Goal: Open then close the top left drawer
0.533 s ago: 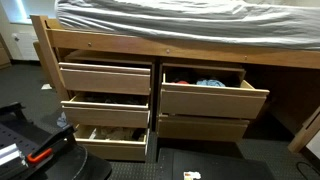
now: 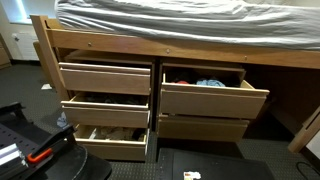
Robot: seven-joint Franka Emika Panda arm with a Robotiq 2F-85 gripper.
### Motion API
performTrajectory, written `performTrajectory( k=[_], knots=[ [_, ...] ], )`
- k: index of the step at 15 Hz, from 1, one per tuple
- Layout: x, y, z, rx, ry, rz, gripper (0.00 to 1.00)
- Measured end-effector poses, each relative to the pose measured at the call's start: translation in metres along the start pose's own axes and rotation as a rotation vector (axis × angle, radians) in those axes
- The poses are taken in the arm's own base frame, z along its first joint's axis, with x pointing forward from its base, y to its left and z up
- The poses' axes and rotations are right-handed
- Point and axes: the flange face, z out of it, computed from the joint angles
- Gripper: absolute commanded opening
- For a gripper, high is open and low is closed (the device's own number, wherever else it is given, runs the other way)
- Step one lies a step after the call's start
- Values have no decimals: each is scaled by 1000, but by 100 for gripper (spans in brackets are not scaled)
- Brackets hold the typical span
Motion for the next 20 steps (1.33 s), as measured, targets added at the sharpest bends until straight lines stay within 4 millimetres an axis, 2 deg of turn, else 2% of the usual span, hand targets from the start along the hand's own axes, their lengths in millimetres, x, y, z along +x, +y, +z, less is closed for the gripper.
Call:
performTrajectory(
  k=[4,5,6,8,12,13,17,19,20],
  knots=[
    [1,-5,-2,-6,12,-8,100],
    [1,-10,4,-14,-5,-16,100],
    [3,-16,22,-29,-46,-20,100],
    [1,-20,77,-63,-173,-25,100],
    [-28,-8,187,-124,-430,25,100],
    [-33,-6,202,-132,-460,30,100],
    [-27,-9,190,-127,-428,26,100],
    [-22,-8,197,-146,-385,117,100],
    [-17,-6,208,-152,-344,164,100]
  ],
)
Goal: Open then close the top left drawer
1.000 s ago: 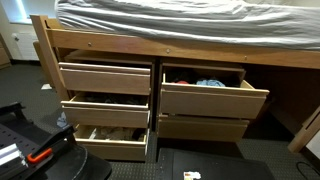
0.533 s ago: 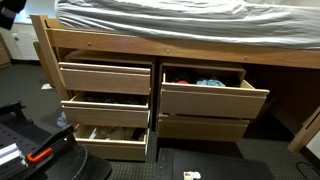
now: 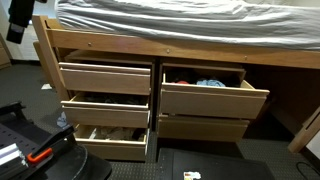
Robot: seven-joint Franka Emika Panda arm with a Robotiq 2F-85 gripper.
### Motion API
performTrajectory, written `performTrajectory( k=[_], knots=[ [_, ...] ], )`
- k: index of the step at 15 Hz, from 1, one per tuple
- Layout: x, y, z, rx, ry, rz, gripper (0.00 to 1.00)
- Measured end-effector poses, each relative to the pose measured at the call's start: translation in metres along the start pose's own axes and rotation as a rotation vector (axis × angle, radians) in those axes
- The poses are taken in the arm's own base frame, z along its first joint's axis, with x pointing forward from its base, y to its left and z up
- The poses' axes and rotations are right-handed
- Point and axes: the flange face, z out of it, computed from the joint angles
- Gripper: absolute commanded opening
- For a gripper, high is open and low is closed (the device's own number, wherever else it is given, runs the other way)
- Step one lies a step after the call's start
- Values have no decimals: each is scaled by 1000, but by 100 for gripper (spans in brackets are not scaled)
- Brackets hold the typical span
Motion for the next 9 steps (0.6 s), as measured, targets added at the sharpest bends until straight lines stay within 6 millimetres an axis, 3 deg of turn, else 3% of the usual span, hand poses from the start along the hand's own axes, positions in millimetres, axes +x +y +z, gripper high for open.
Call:
performTrajectory(
  k=[7,9],
  knots=[
    [87,-12,56,15,257,346,100],
    [101,-18,81,8,270,465,100]
  ],
)
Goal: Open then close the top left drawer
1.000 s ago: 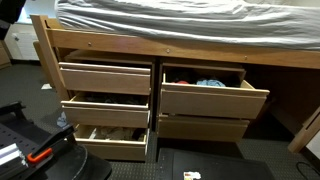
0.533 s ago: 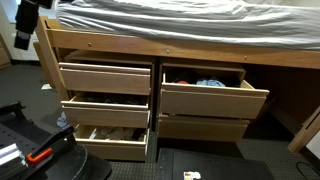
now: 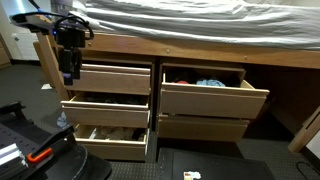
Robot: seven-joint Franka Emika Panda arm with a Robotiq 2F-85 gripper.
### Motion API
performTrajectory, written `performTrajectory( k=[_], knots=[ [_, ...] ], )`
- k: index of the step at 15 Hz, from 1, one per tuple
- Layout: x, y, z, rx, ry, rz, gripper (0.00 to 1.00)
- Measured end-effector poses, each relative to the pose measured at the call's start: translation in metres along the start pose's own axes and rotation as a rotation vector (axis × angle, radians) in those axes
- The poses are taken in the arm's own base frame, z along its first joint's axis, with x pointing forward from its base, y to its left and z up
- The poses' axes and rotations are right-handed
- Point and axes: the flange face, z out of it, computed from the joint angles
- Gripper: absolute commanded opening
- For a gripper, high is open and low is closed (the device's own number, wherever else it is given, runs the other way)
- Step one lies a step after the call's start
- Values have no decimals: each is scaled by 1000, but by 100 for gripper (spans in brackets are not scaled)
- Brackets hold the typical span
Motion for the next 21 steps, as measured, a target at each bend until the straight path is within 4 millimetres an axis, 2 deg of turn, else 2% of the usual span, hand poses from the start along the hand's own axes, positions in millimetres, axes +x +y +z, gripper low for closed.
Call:
performTrajectory(
  k=[2,5,8,10,13,16,18,21],
  knots=[
    [-7,-8,15,-50,-37,66,100],
    [-11,-13,14,-61,-38,79,100],
    [-4,-21,11,48,-27,206,100],
    [-4,-33,21,140,-49,309,100],
    [-20,-59,42,267,-54,450,100],
    [-47,-83,50,372,-32,512,100],
    [-58,-88,57,376,-30,504,100],
    [-57,-87,58,376,-29,509,100]
  ],
)
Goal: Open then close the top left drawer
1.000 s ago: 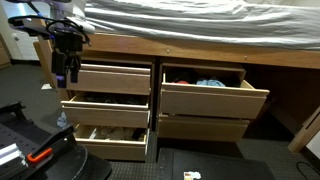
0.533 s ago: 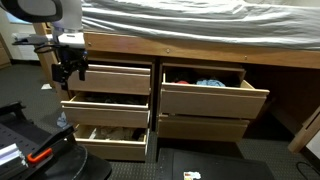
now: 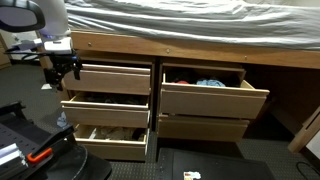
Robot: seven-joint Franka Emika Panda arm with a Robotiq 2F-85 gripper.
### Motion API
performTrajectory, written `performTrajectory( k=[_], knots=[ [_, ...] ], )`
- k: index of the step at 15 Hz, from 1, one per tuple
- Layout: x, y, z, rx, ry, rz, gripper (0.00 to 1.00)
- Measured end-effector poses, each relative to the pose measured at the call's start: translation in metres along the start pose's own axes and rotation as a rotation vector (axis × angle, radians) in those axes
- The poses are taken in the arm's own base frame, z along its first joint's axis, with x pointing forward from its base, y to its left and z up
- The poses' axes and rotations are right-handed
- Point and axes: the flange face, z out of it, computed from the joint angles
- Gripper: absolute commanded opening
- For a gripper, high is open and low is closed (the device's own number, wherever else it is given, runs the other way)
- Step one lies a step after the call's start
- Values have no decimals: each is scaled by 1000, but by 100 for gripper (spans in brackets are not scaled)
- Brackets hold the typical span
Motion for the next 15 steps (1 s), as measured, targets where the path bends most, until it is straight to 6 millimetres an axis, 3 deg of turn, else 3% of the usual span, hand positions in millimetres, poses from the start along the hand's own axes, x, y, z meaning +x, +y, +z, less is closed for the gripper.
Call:
performTrajectory(
  k=[5,8,11,15],
  knots=[
    [1,-18,-5,143,81,19,100],
    [28,-29,3,227,184,53,100],
    [54,-53,6,236,194,86,100],
    [51,-47,32,197,129,118,100]
  ],
)
